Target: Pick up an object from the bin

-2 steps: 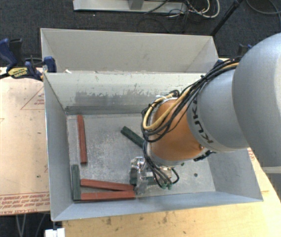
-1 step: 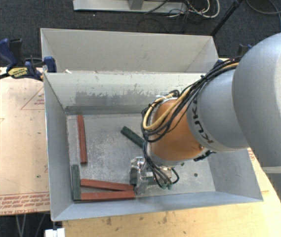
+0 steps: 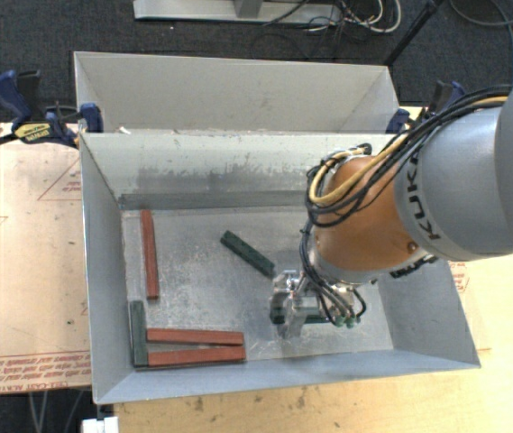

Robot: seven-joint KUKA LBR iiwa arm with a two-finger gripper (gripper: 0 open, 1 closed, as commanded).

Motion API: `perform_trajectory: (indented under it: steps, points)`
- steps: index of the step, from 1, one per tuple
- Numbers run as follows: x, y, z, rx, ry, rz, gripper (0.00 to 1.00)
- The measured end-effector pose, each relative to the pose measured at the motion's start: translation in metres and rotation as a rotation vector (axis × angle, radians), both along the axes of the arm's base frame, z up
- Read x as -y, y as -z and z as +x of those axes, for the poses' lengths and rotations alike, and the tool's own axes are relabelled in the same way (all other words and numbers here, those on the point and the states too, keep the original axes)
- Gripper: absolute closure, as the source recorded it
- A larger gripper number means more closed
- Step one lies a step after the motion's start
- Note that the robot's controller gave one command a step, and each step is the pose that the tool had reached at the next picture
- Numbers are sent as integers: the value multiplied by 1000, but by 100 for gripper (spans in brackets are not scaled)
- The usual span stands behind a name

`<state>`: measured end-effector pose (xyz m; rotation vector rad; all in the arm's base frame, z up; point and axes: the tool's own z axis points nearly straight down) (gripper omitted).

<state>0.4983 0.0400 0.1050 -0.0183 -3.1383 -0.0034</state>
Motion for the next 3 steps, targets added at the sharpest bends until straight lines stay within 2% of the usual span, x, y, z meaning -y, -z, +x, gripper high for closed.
perform_trajectory:
  steps: [1, 2, 3]
  points:
    - [-13, -51, 11, 4, 28, -4, 100]
    - [1, -93, 23, 5, -36, 1, 100]
    - [6, -140, 0, 3, -5, -4, 100]
